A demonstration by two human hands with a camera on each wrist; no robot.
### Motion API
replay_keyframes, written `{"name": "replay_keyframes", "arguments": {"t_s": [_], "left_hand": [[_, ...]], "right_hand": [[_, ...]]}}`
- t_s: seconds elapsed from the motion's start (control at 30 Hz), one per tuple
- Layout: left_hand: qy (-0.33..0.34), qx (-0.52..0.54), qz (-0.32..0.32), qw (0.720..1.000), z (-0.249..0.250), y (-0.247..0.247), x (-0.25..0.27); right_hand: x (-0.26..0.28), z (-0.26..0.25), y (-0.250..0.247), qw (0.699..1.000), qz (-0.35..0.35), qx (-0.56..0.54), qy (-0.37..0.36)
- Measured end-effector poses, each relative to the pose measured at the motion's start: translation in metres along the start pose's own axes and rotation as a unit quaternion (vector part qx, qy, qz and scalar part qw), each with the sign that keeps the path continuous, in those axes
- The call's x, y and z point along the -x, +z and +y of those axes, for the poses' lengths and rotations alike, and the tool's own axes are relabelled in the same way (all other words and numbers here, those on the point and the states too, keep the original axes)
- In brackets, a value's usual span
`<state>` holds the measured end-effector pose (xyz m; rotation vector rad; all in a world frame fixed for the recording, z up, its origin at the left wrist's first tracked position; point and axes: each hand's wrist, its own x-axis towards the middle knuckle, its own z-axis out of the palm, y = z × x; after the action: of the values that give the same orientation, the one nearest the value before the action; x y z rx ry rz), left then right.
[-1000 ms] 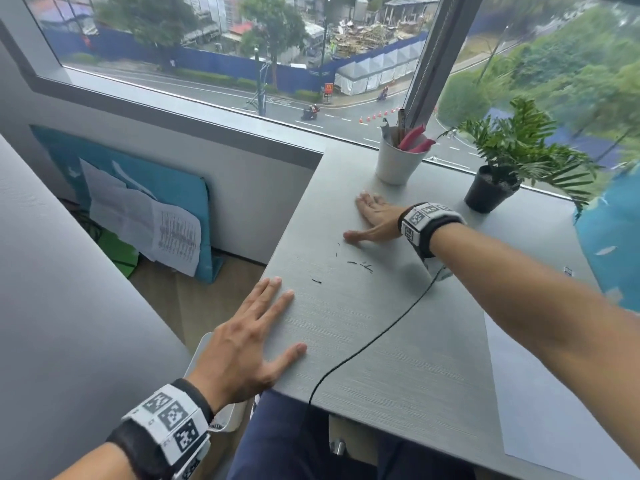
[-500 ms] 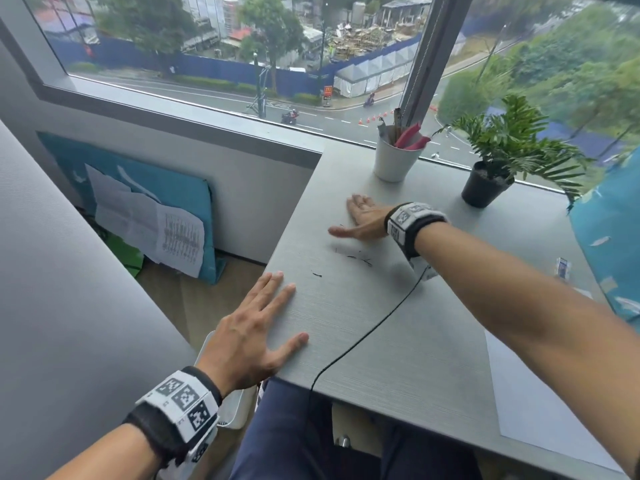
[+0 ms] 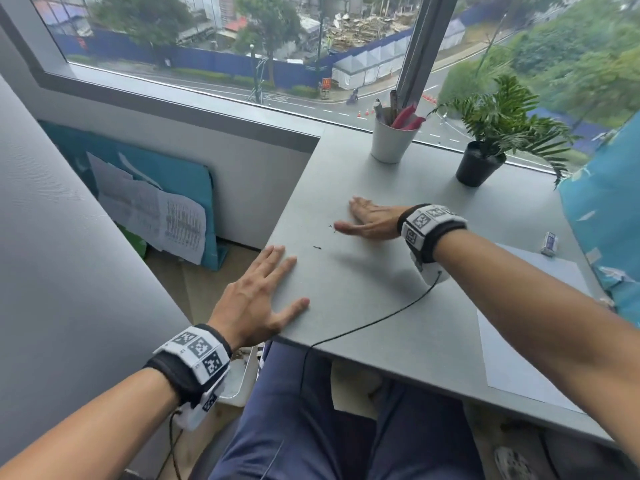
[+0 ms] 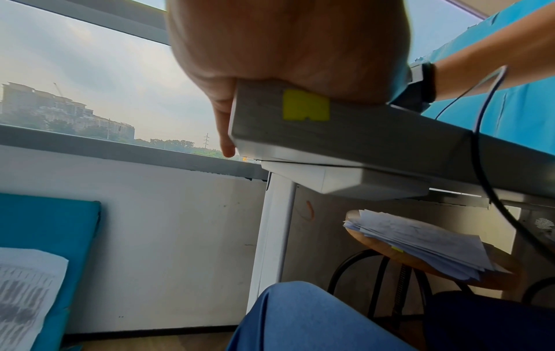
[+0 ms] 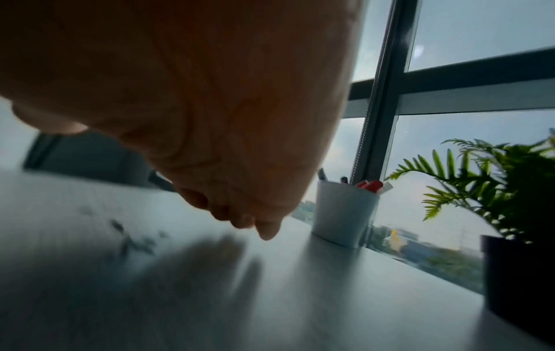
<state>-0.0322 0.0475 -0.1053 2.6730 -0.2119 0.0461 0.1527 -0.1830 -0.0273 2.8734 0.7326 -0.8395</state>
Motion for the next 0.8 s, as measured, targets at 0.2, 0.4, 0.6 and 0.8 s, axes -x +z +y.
{"name": "replay_keyframes", "arguments": {"t_s": [0.2,0.4,0.6,0.8], "left_hand": [[0.005,-0.002,0.007,1.0,0.001,0.001,0.0],[0.004,-0.014,-0.008,1.0,-0.003,0.003,-0.001],[0.005,-0.023,-0.02,1.0,-0.003,0.005,-0.004],[0.012,-0.019,-0.022,1.0,-0.007,0.007,-0.004]], "right_hand": [[0.015,-0.068,0.039,0.991,0.006,0.072,-0.112],[0.032,-0.035,0.036,0.996,0.08,-0.023,-0.02],[0.043,-0.018,0.06,0.997,0.035,-0.009,0.075],[0.023,-0.106,0.061,0.998,0.04,-0.005,-0.04]]}}
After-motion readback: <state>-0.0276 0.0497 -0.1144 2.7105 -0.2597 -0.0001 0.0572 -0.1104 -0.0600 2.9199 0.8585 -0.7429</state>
